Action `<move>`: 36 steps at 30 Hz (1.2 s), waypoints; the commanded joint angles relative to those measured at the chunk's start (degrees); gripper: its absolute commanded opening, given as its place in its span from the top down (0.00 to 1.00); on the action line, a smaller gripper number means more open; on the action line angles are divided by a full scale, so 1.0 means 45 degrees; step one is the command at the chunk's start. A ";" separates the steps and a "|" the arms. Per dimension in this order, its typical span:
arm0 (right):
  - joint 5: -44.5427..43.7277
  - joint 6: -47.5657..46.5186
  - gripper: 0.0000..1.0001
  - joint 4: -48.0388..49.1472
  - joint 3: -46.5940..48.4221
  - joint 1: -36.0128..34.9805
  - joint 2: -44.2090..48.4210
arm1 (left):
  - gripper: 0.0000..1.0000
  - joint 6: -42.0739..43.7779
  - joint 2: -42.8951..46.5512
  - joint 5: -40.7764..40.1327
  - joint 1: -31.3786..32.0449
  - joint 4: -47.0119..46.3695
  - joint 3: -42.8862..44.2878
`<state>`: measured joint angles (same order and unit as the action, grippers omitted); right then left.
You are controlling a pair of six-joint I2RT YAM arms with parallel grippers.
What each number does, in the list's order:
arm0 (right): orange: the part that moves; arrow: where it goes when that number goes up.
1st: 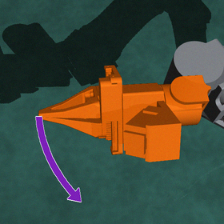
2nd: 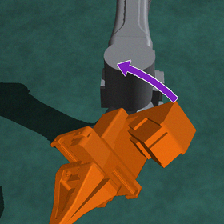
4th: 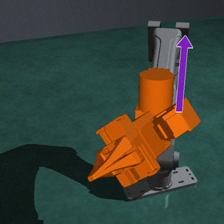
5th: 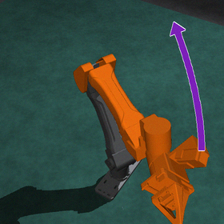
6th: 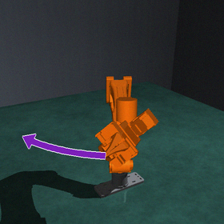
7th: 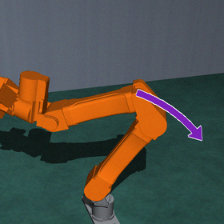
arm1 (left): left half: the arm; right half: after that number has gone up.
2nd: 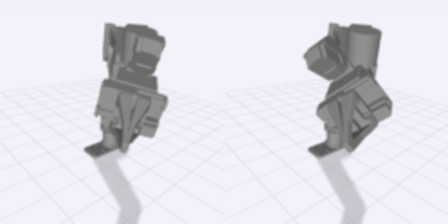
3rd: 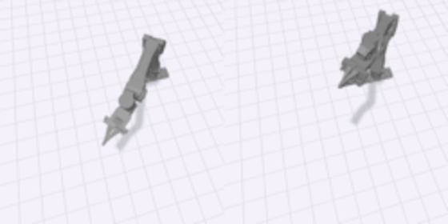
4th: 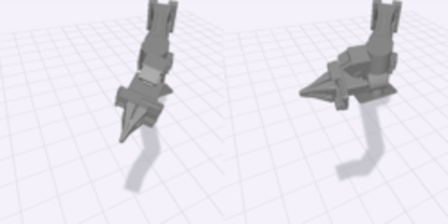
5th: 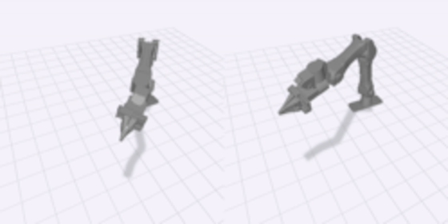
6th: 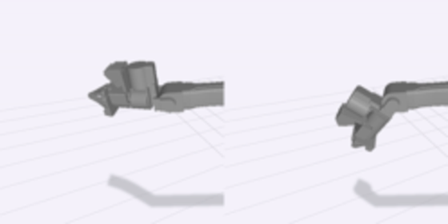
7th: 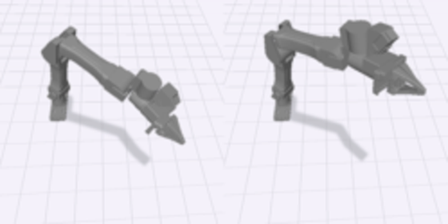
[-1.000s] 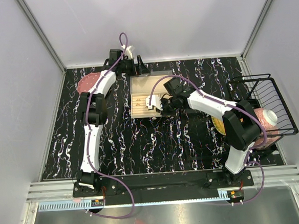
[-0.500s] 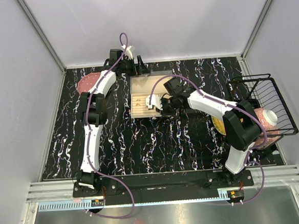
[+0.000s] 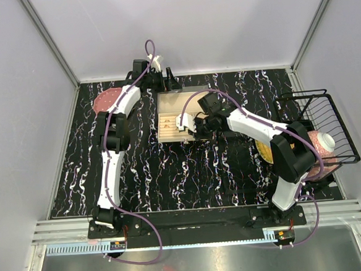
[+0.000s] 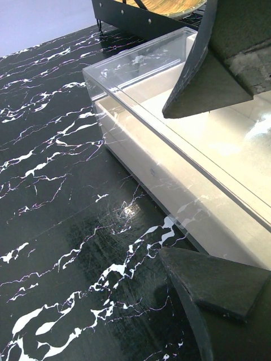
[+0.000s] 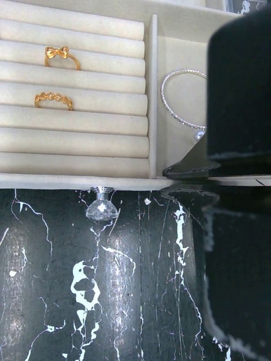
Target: Organize the mixed jewelry
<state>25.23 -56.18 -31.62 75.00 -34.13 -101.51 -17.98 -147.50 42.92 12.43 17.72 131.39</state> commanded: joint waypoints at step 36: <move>-0.0373 -0.0230 1.00 0.1615 -0.0105 0.0006 0.1191 | 0.01 -0.0341 0.0454 0.0854 0.0285 -0.0441 -0.0507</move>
<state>24.10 -55.72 -29.80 74.11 -34.13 -100.01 -18.50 -147.50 44.56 12.62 16.14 130.19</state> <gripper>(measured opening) 0.029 0.987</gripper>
